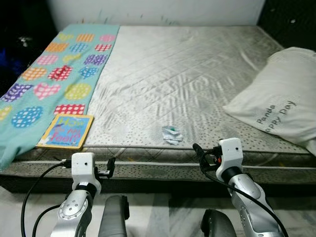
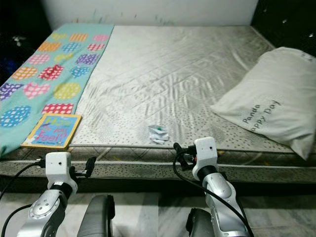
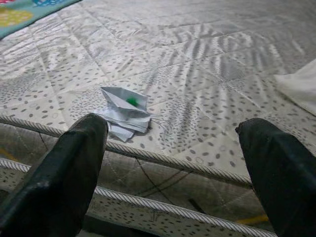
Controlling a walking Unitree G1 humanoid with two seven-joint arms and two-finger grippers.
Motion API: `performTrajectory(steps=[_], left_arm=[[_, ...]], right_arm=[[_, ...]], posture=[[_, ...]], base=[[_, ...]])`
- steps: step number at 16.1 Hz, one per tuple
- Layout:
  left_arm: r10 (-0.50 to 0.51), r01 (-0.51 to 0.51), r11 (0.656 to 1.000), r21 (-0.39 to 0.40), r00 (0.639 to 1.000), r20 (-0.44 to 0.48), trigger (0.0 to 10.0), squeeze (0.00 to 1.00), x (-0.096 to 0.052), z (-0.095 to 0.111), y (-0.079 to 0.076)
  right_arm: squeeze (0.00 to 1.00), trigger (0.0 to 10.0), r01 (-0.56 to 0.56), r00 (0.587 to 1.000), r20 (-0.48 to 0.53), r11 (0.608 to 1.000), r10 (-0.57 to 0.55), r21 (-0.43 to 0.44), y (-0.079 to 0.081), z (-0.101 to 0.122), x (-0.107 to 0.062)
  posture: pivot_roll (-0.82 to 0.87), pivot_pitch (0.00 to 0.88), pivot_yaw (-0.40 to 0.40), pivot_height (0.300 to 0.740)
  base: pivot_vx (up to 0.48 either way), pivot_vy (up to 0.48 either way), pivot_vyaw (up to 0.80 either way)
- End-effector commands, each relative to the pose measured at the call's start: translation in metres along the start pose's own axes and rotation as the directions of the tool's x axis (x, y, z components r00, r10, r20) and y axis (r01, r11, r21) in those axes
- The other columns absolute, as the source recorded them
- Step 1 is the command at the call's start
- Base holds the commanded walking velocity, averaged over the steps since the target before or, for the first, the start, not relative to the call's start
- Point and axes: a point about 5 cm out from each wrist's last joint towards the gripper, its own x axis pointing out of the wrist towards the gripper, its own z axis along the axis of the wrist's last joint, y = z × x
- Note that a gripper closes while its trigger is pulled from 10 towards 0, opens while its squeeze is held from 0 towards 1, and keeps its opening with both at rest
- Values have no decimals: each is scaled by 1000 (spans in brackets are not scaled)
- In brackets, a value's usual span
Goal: Clean up the room
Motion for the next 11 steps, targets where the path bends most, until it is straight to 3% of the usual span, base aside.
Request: performTrajectory(steps=[1,6,11], left_arm=[[-10,10,1000,1,1000,13,10000,0,0,3,0],[-18,18,1000,0,1000,13,10000,0,0,3,0],[-19,19,1000,2,1000,15,10000,0,1,5,1]], right_arm=[[0,10000,-9,1000,25,1000,10,-26,-1,5,-1],[0,10000,-14,999,28,1000,14,-15,1,5,-1],[0,10000,-12,1000,27,1000,12,-8,2,4,0]], posture=[[-107,0,-8,575],[-108,0,-6,575],[-107,0,-3,575]], base=[[0,0,0],[0,0,670],[48,0,0]])
